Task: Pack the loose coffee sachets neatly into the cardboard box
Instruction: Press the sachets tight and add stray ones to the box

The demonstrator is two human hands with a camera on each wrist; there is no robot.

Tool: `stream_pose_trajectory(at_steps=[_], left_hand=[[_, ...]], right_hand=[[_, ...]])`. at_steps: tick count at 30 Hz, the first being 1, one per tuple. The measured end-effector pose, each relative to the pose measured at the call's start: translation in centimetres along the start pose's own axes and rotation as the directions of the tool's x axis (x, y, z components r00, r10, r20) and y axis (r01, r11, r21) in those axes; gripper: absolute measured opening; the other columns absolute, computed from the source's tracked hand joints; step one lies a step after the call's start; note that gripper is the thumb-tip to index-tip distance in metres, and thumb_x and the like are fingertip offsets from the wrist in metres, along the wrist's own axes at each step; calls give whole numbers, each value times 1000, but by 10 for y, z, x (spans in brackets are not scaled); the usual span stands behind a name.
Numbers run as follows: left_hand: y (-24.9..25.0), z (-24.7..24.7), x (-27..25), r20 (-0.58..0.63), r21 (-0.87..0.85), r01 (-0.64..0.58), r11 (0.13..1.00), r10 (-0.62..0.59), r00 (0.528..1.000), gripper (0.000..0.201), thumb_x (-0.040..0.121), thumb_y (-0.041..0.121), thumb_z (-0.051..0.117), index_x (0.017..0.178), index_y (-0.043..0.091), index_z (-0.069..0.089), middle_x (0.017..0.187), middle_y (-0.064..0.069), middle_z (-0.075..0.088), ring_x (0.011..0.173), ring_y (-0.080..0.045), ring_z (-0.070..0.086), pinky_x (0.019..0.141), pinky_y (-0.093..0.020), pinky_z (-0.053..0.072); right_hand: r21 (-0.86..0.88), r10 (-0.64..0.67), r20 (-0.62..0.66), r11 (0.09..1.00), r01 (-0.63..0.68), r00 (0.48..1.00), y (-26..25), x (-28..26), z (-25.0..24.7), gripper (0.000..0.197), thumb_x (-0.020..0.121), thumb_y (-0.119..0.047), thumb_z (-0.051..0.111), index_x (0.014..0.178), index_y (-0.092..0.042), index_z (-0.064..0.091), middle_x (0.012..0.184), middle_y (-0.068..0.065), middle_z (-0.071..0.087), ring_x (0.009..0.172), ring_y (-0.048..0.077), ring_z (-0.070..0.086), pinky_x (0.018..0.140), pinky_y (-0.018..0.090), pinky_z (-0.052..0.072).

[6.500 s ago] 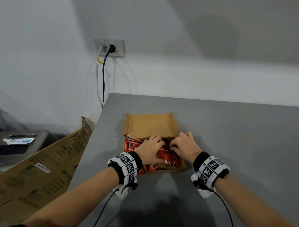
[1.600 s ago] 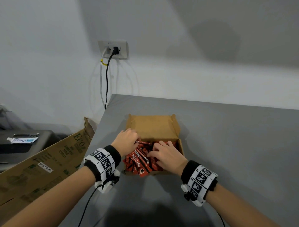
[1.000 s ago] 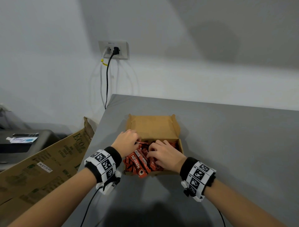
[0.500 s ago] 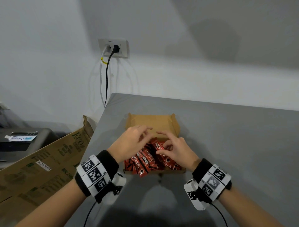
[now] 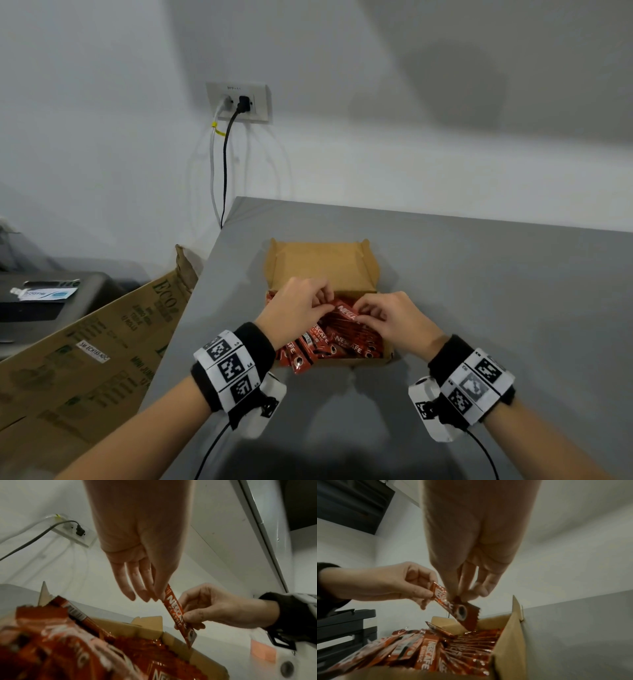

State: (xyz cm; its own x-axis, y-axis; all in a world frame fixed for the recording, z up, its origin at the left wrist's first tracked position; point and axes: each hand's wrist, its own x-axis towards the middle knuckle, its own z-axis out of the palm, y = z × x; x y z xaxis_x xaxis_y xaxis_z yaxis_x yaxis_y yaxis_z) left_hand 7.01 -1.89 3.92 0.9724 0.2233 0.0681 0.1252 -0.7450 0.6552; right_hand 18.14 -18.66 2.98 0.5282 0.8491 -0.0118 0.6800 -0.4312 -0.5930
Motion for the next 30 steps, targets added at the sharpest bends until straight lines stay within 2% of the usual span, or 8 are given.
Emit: stream_pose_trajectory(at_steps=[3,5,6,10,13,18,23,30], left_hand=[[-3,10,-11,7,149,-37,988,37,999,21,84,25,66,102,19,57,103,10,57,89,-4,52,75,-16,42],[-3,17,-15,71,241,-66,968,50,996,11,88,23,61,98,18,60,104,8,57,95,-7,53,79,-19,43],[-5,21,-15,109,273,-77,959,49,993,10,89,21,58,97,18,63,104,6,58,98,-10,53,82,-22,45],[-10,32,-14,262,371,-130,919,30,965,19,92,21,54,105,14,65,111,-1,61,105,-19,52,91,-32,43],[-12,38,-15,331,413,-187,891,45,943,25,94,22,50,113,17,65,117,-1,60,111,-20,47,95,-33,34],[-15,37,-12,327,410,-181,894,42,944,28,93,35,51,111,19,66,113,2,61,108,-18,46,94,-31,34],[-18,37,-13,292,444,-208,871,79,953,28,94,29,49,115,15,61,120,-1,51,114,-17,42,97,-31,35],[-20,43,-15,334,540,-245,805,62,940,33,97,31,41,118,16,61,118,-5,47,114,-20,40,94,-33,31]], right_hand=[[-15,49,-156,999,-52,987,9,-7,-6,12,83,-17,68,93,-10,72,81,-2,69,68,6,59,72,16,51],[65,67,-287,997,-51,956,12,-13,-6,8,78,-16,74,83,-9,73,71,-9,64,60,-1,57,65,9,48],[94,69,-272,995,-45,960,11,-16,-3,7,76,-16,75,80,-10,72,67,-12,62,58,-3,57,63,7,47],[-13,16,49,1000,-15,999,7,-24,17,8,79,-13,72,86,-9,72,75,-5,64,60,-8,53,63,3,43],[-162,4,139,987,19,990,6,-20,23,8,82,-12,67,88,-10,71,82,1,70,70,5,61,63,4,37],[-382,69,231,924,25,971,-6,-4,25,12,82,-10,57,88,-13,67,95,4,68,91,21,62,75,29,47],[-462,81,260,886,50,962,-10,2,27,12,84,-10,53,87,-15,63,97,2,65,93,21,58,68,25,37],[-552,63,241,829,84,968,-10,0,25,10,85,-18,55,88,-20,64,98,0,66,93,22,61,70,26,36]])
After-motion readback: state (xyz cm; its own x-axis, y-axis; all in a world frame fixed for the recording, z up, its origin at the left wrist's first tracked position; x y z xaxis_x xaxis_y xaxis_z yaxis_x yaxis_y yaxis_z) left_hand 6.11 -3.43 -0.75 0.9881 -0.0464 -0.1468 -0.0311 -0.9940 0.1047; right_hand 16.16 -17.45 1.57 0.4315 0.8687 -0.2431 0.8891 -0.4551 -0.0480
